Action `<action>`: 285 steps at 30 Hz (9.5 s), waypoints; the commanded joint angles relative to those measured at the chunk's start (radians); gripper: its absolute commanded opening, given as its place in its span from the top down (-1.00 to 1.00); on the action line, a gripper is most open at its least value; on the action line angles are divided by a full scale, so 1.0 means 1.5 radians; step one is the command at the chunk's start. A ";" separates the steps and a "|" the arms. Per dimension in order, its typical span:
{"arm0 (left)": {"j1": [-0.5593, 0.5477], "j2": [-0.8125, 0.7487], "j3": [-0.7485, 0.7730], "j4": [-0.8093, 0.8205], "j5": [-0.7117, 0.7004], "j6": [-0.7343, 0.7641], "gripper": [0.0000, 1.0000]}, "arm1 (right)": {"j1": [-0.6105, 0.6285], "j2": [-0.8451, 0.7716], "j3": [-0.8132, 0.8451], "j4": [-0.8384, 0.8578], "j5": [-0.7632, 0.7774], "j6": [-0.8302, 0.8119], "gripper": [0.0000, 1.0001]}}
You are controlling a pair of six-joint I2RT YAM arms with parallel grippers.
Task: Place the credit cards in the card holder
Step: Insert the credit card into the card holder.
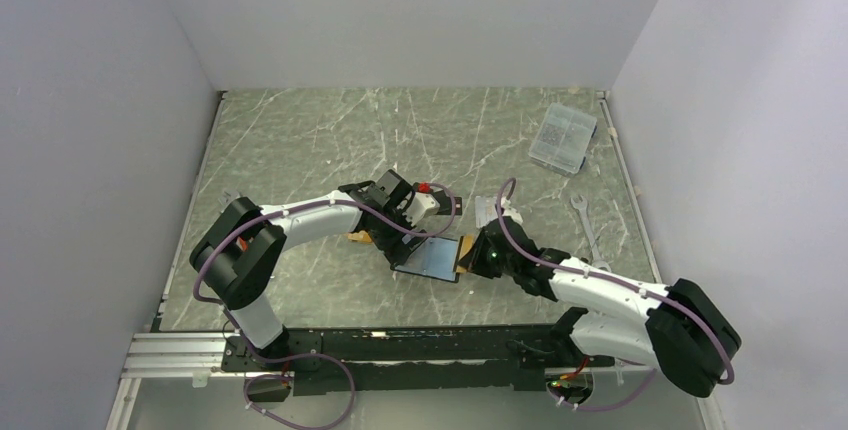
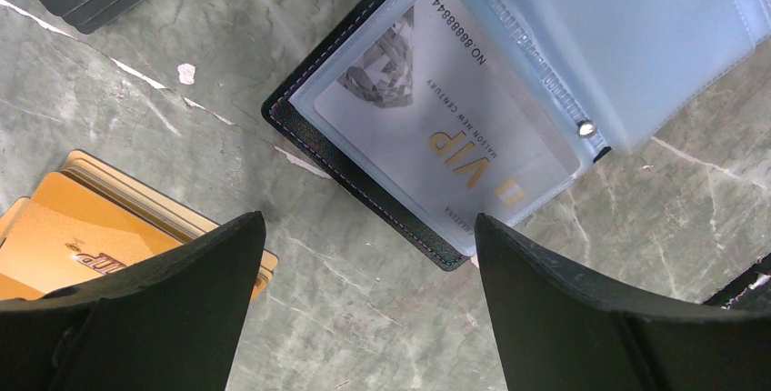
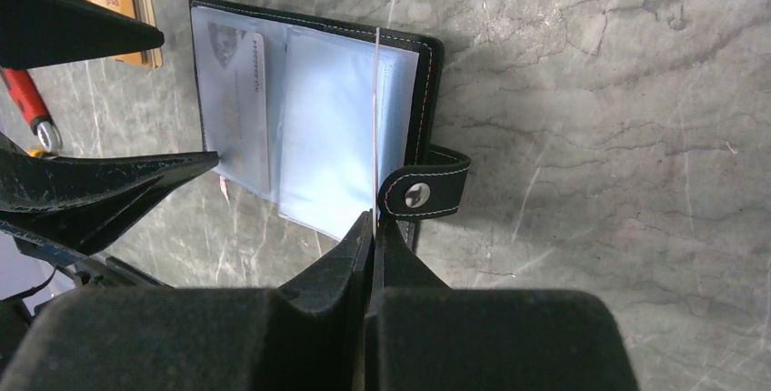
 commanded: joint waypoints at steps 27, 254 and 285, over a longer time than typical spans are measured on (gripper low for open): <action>0.001 -0.020 -0.004 0.009 -0.005 0.005 -0.80 | 0.006 0.014 -0.070 0.062 -0.004 0.027 1.00; 0.176 0.068 -0.034 0.176 0.440 -0.276 0.53 | -0.098 0.127 -0.045 0.309 -0.266 0.001 1.00; 0.184 0.066 -0.087 0.205 0.340 -0.368 0.62 | -0.061 0.277 -0.052 0.421 -0.378 0.091 1.00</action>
